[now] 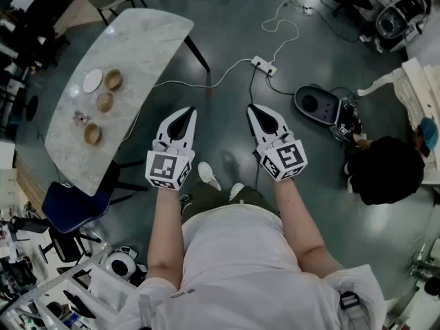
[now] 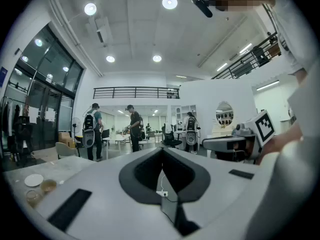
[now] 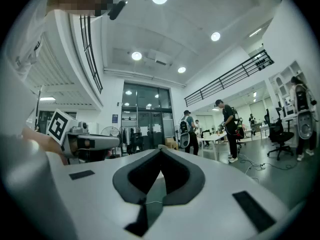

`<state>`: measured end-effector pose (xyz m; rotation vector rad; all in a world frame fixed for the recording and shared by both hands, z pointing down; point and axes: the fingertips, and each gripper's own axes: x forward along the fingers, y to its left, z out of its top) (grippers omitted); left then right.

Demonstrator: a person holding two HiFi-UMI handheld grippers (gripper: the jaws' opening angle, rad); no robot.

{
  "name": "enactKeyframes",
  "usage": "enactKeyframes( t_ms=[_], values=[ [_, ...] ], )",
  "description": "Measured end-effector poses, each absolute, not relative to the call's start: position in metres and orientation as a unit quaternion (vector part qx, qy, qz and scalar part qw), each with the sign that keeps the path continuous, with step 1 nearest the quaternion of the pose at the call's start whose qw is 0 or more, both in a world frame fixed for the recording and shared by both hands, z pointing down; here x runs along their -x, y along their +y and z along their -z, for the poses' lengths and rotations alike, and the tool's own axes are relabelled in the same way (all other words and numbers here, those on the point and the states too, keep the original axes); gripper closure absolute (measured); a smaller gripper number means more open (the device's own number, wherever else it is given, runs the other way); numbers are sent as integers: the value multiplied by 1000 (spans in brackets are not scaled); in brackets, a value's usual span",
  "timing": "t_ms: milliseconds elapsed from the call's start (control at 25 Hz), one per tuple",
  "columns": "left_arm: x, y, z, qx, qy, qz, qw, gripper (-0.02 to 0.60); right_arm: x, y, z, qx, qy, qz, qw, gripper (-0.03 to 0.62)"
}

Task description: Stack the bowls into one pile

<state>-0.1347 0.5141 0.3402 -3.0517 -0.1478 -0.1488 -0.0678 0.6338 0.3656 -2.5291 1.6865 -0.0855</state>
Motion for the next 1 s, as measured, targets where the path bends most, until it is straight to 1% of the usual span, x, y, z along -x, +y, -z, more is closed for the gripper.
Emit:
enactKeyframes(
  t_ms=[200,400,720,1000],
  values=[
    [117,524,-348,996,-68,54,37,580,53,639,-367,835,547,29,56,588],
    [92,502,-352,995,-81,56,28,580,32,616,-373,838,542,40,50,588],
    [53,404,-347,996,-76,40,16,580,-13,519,-361,832,551,34,57,586],
    [45,299,-341,998,-50,24,15,580,-29,431,-358,818,575,26,21,586]
  ],
)
